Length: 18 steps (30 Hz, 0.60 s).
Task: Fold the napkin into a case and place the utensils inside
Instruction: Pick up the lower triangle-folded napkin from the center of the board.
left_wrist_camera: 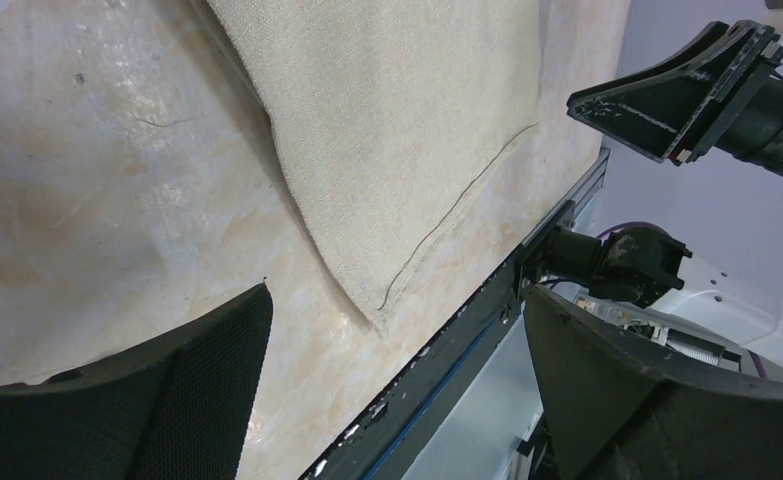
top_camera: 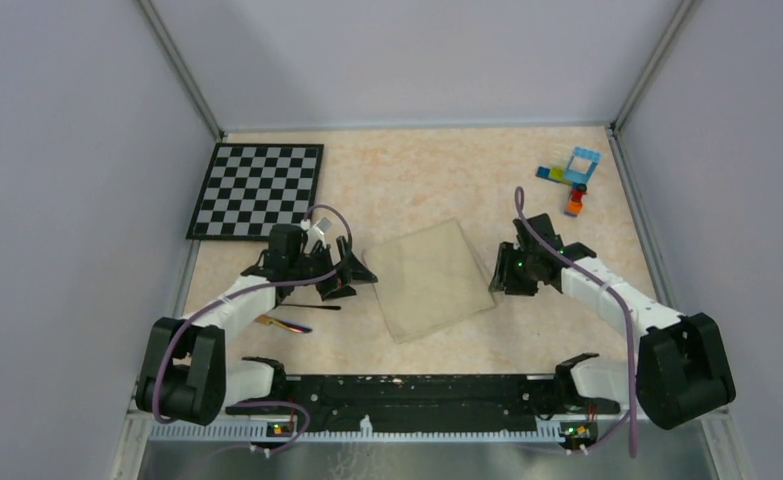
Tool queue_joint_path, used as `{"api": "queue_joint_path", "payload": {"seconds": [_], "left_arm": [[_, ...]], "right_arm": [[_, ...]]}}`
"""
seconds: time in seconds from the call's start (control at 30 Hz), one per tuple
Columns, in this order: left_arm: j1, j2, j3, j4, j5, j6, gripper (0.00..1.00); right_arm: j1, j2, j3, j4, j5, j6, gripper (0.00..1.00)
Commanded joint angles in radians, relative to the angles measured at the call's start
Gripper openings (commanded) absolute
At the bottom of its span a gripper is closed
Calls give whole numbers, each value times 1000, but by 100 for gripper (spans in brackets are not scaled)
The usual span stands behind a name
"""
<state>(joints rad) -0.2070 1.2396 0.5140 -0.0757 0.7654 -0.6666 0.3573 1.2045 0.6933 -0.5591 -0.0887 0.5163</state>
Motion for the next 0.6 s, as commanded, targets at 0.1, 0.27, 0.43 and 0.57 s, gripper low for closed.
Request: {"api": "queue_joint_path", "payload": {"seconds": [0.1, 0.27, 0.43, 0.57], "left_arm": [[-3, -33, 42, -9, -5, 31, 99], [-3, -36, 40, -18, -9, 39, 99], [-3, -40, 38, -18, -8, 39, 99], [-3, -46, 34, -22, -11, 43, 99]], "right_arm": [[-3, 45, -5, 30, -71, -38, 32], [-1, 69, -11, 35, -82, -43, 28], [8, 101, -10, 33, -88, -46, 28], [17, 127, -9, 30, -81, -44, 28]]}}
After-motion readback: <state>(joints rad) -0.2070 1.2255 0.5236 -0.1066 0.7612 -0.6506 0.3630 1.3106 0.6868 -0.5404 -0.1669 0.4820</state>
